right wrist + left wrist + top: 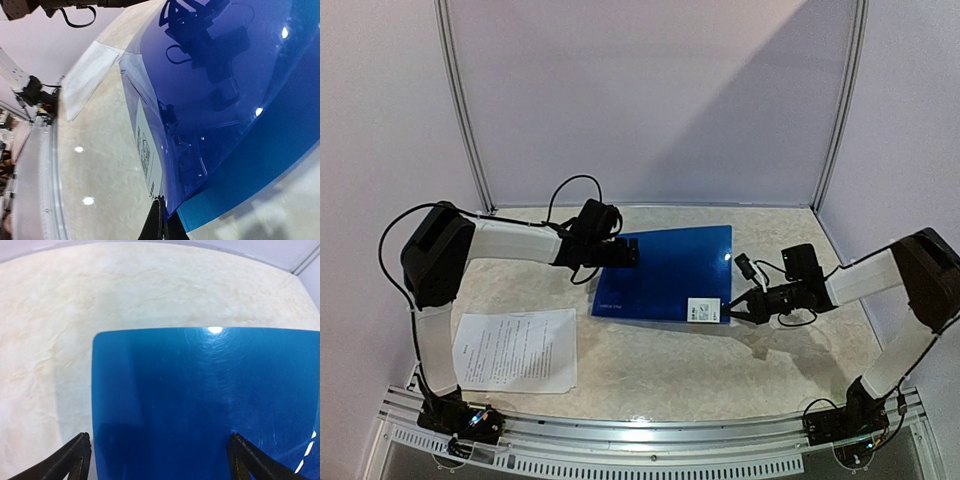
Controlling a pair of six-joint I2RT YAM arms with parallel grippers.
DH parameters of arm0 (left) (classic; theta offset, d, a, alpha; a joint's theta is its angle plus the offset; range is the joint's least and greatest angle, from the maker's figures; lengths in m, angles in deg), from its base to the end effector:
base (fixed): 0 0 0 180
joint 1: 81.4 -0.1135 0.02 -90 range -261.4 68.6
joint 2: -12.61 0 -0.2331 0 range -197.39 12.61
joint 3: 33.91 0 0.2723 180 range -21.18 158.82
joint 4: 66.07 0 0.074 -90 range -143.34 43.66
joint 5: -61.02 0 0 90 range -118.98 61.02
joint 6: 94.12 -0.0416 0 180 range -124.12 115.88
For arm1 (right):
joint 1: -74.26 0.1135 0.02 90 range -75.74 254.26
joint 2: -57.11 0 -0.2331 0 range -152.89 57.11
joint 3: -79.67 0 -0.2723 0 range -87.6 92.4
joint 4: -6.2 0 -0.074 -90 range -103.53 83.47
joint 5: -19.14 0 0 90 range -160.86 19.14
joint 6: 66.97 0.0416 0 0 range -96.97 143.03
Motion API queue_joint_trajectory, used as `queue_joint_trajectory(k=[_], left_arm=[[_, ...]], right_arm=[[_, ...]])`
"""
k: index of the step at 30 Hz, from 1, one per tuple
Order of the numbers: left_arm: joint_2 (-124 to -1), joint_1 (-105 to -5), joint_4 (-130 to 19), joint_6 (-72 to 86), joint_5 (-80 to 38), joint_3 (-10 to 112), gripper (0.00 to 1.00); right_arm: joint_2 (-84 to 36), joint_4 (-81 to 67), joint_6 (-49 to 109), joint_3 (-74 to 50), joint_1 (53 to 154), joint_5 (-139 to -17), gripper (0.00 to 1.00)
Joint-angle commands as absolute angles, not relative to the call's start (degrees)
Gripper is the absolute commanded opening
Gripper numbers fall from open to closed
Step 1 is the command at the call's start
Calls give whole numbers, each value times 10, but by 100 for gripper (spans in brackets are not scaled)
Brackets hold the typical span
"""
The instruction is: Put the files into the folder
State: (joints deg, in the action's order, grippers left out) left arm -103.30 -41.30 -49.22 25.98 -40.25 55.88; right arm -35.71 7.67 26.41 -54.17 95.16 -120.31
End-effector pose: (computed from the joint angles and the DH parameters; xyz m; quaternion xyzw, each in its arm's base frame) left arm 0.3497 -0.2839 0.1250 0.0405 0.9125 -0.1546 0.3766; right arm 0.2592 0.1328 0.0766 -0.2855 0.8057 0.4509 0.2571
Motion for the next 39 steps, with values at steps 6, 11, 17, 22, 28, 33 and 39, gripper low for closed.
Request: queue_joint_trajectory(k=[6,11,17,22,28,33,39], left_arm=[[-1001,-365,-480,290,-419,646,99],[-937,-356,-373,365,-417,684,100],[-866,-345,-335,445,-358,673,99],[-824,-329,-399,527,-320,622,100],[-834,-310,-441,608,-288,610,98],[-868,-305,-437,650,-255,632,96],[-904,-304,-412,689,-230,652,93]], right_arm=[[-204,54,255,-610,953,-987,0],[-185,43,207,-596,954,-872,0],[-145,60,105,-608,970,-782,0],[-126,47,15,-621,996,-751,0],[-114,60,-80,-652,1048,-674,0],[-104,89,-120,-680,1091,-625,0],[-98,108,-127,-694,1123,-594,0]])
